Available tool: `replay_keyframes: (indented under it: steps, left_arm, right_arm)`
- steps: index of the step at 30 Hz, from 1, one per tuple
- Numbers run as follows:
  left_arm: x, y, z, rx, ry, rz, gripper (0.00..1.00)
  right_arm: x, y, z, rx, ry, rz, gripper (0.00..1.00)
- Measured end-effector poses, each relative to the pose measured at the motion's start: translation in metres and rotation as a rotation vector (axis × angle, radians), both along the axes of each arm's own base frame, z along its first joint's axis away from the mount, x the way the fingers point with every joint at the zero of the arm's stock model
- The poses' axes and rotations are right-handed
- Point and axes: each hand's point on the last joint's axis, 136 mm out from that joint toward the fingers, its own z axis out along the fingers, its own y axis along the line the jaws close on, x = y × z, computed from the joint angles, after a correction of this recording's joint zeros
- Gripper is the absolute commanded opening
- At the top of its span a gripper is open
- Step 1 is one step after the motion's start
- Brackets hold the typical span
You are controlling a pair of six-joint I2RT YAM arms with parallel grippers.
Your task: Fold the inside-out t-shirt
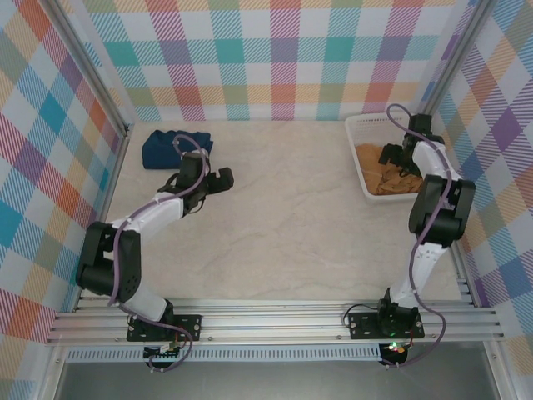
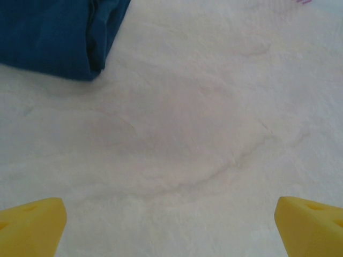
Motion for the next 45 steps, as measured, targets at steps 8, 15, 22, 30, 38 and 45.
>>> replay_keyframes:
  steps: [8, 15, 22, 30, 38, 45]
  left_arm:
    - [0.03, 0.0, -0.005, 0.064, 0.028, 0.018, 0.99]
    - [0.074, 0.009, -0.023, 0.208, 0.131, 0.015, 0.97]
    - [0.132, 0.047, -0.054, 0.473, 0.225, 0.069, 0.97]
    - [0.168, 0.076, -0.078, 0.694, 0.316, 0.056, 0.83]
    - [0.181, 0.106, -0.083, 0.795, 0.352, 0.058, 0.75]
    - [0.186, 0.152, -0.082, 0.848, 0.38, 0.077, 0.72]
  right_arm:
    - [0.025, 0.012, -0.036, 0.104, 0.088, -0.002, 0.46]
    - [0.025, 0.025, -0.026, 0.157, 0.007, 0.032, 0.0]
    - [0.018, 0.046, 0.045, 0.202, -0.182, 0.092, 0.0]
    - [0.016, 0.07, 0.138, 0.211, -0.413, 0.168, 0.0]
    - [-0.004, 0.107, 0.192, 0.261, -0.521, 0.252, 0.0]
    - [-0.022, 0.166, 0.227, 0.311, -0.578, 0.389, 0.0]
